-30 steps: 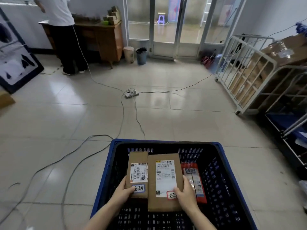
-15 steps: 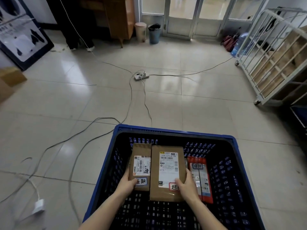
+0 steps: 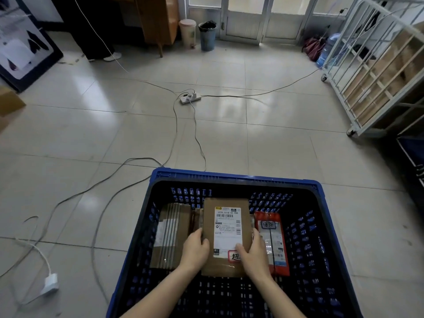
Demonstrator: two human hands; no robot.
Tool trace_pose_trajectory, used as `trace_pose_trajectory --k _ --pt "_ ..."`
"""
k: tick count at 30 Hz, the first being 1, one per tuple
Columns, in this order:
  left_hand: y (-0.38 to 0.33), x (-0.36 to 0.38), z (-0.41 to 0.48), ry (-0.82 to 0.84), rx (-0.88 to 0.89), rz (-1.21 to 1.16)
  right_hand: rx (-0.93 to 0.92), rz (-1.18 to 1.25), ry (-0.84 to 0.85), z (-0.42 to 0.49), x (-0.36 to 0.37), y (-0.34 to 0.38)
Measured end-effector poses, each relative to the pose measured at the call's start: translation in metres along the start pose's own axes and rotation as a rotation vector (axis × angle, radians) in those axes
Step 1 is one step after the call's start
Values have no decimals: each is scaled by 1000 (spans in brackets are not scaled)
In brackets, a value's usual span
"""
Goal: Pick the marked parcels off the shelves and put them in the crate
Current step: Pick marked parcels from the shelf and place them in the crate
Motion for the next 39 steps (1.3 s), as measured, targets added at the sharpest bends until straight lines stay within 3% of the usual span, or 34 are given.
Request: trace_pose_trajectory --k 5,15,18,23,25,28,30,33,39 --pt "3 8 2 97 -207 -346 -8 -238 1 0 7 7" --pt "10 38 -25 283 -309 -509 -192 -556 0 22 -17 14" --pt "3 43 -26 351 -290 -416 -220 -591 28 34 -26 12" --pt "-11 18 1 -98 -52 -95 -252 -602 -1 29 -25 4" --pt "-21 12 16 -153 63 67 -212 -543 -96 22 -32 -4" --pt "-29 13 37 -29 109 213 35 -352 -214 11 -50 -33" --pt "-29 16 41 73 113 224 166 -154 -94 8 -51 -50" --pt "-23 15 34 102 103 212 169 4 27 10 -47 -60" --pt "16 -6 -6 249 -21 363 42 -137 74 11 -54 -53"
Point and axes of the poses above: each hand's wrist, its own z-axis towards the middle knuckle, its own x-axis out of the palm, y = z × x, the point moved 3 cm from there along z, towards the middle knuckle, and after that the axes turned 6 degrees about -z, right-handed, at the moved point
